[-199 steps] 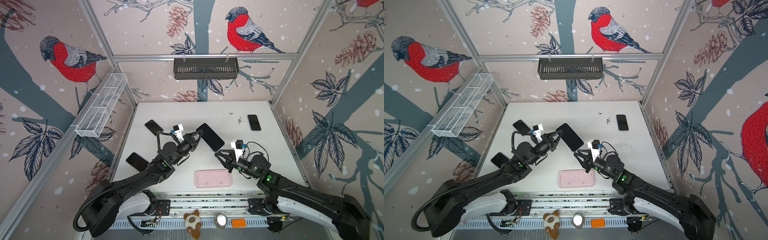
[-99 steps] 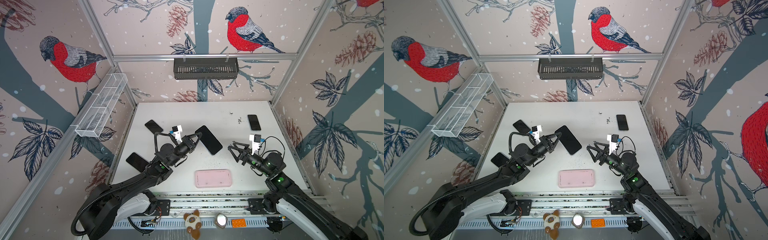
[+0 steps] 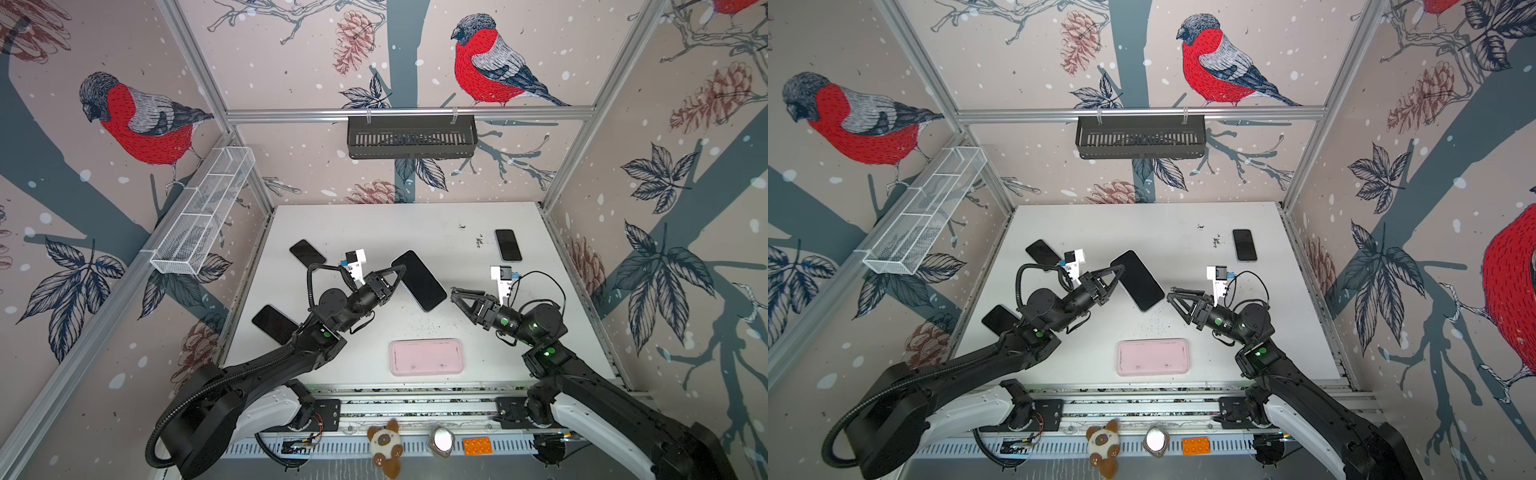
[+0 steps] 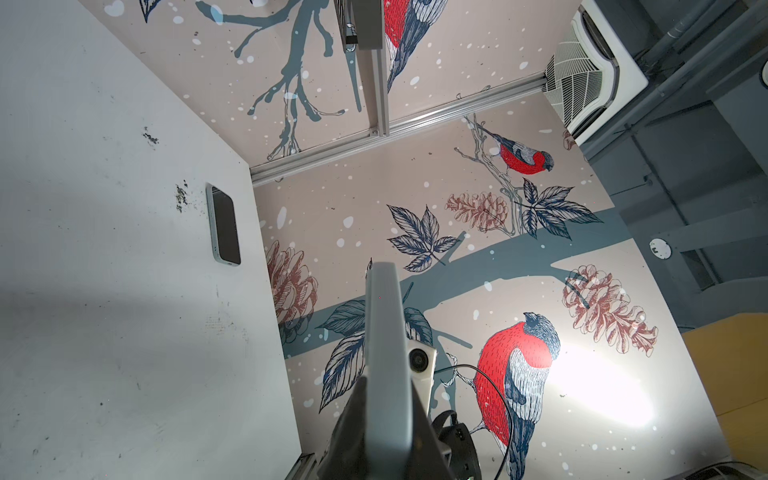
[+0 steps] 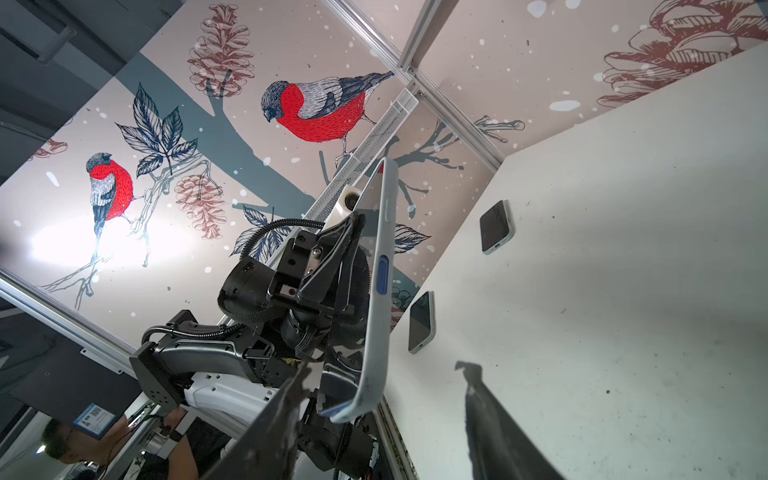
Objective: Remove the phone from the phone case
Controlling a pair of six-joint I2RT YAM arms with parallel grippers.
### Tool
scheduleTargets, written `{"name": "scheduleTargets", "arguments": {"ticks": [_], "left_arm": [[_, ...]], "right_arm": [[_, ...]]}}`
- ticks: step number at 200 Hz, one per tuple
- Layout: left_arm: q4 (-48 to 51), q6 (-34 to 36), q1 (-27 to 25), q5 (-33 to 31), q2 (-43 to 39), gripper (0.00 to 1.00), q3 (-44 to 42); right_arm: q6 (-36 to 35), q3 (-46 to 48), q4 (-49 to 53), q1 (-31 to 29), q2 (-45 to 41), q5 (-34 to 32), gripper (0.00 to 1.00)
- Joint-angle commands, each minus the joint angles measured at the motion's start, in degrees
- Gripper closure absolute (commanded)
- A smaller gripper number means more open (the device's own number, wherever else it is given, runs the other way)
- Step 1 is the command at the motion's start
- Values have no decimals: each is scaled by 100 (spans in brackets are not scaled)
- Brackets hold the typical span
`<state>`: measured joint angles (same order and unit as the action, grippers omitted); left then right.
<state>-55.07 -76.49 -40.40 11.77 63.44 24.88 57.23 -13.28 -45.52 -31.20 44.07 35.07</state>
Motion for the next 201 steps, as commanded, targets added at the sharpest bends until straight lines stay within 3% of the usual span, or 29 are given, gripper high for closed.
{"name": "scheduleTargets", "arguments": {"ticks": [1,107,121,148,201], "left_arm": [[-752,2,-8,10,-8,100,-11],[-951,28,-64,27,46,100,-42],[-975,29,-73,27,63,100,-45],[-1045,34,-79,19,72,100,-51],[-1310,31,-108,10,98,100,-62]], "right_arm": [[134,-25,-533,-119,118,35,40],[304,-62,-978,-312,466,-35,58],[360,-52,-1060,-325,476,-33,64],[484,-25,-1131,-341,487,-62,83],[996,67,-1647,-339,590,-18,95]]}}
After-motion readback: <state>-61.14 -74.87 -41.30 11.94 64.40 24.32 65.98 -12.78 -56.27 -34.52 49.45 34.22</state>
